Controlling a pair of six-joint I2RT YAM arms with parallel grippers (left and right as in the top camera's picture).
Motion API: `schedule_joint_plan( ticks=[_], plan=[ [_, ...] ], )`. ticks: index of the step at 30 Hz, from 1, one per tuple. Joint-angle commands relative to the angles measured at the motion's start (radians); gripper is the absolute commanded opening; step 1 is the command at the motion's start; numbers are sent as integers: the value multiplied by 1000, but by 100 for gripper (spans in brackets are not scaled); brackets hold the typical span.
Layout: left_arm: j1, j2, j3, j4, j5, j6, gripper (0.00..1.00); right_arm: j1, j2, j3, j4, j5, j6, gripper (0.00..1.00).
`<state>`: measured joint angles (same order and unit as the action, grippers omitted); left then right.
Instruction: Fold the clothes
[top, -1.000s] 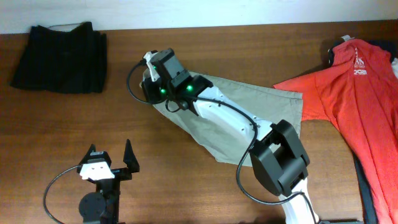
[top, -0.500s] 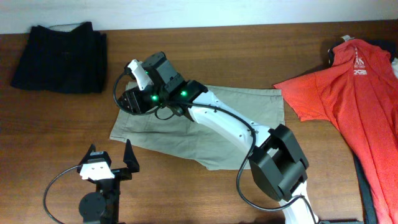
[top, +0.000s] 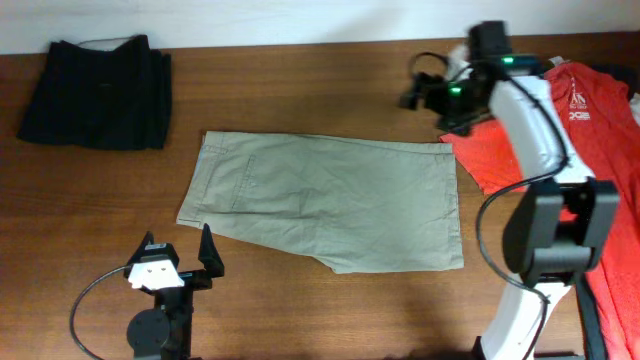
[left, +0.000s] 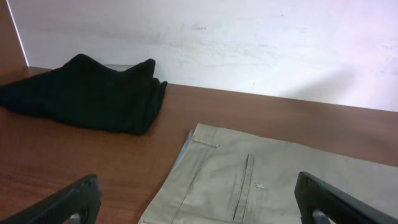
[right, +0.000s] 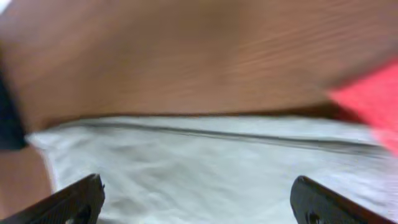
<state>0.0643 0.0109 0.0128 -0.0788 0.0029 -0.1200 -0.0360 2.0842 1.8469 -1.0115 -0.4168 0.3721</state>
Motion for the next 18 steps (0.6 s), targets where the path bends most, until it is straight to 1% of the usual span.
schedule_joint_plan(
  ticks=[1,3,6,8,11,14,17,18],
  plan=[
    [4,-5,-4,-4,0,5,99,-74,-2,-13,-47,174,2,88],
    [4,-5,-4,-4,0,5,99,-111,12,-13,-34,191,-22,75],
    [4,-5,-4,-4,0,5,99,-122,38,-13,-14,282,-14,72],
    [4,-5,-4,-4,0,5,99,-120,72,-14,-7,330,30,68],
    [4,-5,-4,-4,0,5,99,-119,120,-14,21,332,88,66],
    [4,-5,-4,-4,0,5,99,-118,164,-14,64,380,161,65],
    [4,-5,-4,-4,0,5,99,-106,195,-14,92,384,169,58],
    [4,-5,-4,-4,0,5,99,-99,203,-14,101,392,169,57]
  ],
)
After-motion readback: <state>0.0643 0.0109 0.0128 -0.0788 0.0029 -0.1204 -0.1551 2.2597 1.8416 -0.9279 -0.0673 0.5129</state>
